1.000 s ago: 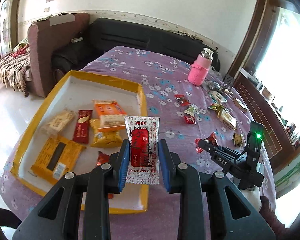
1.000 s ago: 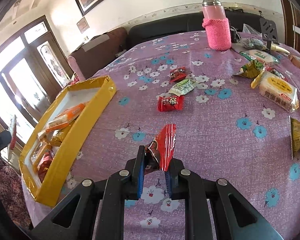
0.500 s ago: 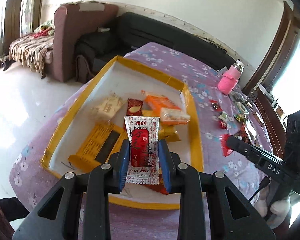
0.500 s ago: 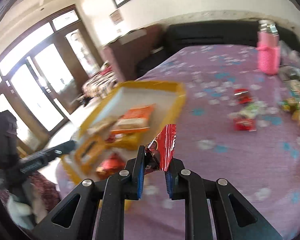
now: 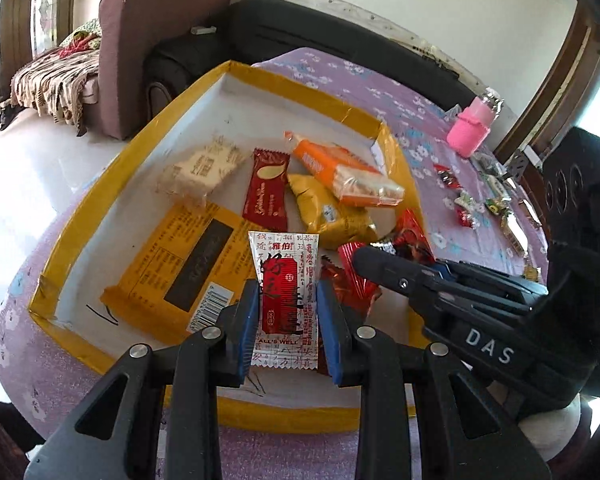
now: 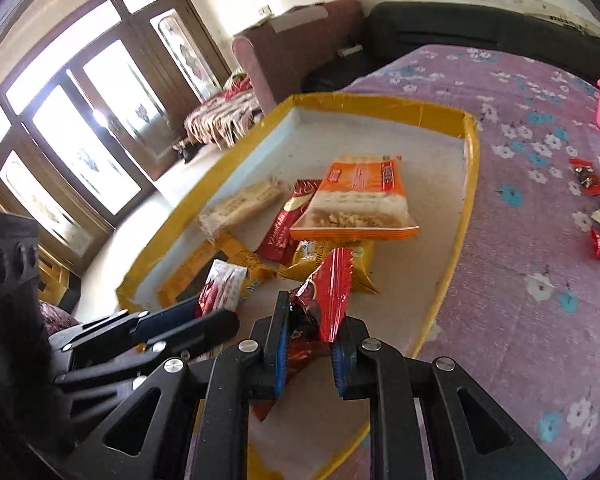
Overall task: Organize snacks
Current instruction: 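Carry both snacks over the yellow tray and open both grippers to drop them, then withdraw both open grippers from the tray toward the remaining snacks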
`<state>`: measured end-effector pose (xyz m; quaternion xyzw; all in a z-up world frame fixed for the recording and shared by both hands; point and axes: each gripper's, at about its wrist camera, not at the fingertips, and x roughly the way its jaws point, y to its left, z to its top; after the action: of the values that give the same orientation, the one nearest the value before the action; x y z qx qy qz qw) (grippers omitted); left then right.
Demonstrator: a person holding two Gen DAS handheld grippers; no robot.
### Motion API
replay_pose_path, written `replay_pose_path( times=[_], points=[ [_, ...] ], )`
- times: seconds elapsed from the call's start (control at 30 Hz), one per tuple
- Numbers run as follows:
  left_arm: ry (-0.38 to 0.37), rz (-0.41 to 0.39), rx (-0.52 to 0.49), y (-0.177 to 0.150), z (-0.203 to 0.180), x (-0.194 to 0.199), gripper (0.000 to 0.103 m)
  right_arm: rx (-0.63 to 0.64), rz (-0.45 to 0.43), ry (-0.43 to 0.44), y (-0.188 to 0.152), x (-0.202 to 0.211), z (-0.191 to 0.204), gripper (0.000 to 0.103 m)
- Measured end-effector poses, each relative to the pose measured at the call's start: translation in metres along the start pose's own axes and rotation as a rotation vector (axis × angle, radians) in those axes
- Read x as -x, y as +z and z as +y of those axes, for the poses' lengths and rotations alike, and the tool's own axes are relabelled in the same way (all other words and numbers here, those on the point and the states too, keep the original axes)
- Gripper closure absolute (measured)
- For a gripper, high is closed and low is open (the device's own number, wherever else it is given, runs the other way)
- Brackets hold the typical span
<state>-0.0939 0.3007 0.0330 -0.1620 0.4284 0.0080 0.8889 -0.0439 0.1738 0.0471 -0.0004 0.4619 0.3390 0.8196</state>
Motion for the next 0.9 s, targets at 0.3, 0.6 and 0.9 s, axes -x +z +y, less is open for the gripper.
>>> replay_pose_path(
  times=[0.3, 0.6, 0.9],
  points=[
    [0.053, -0.044, -0.011, 0.003, -0.003, 0.01, 0.075, 0.015, 0.033, -0.039, 0.008, -0.02, 0.0, 0.079],
    [0.216, -0.171, 0.003, 0.01, -0.011, 0.048, 0.026, -0.008, -0.046, 0.001, 0.003, 0.01, -0.001, 0.055],
    [0.324, -0.258, -0.062, 0.008, -0.036, 0.07, 0.02, -0.015, -0.144, 0.0, -0.019, 0.057, -0.007, 0.049]
  ],
)
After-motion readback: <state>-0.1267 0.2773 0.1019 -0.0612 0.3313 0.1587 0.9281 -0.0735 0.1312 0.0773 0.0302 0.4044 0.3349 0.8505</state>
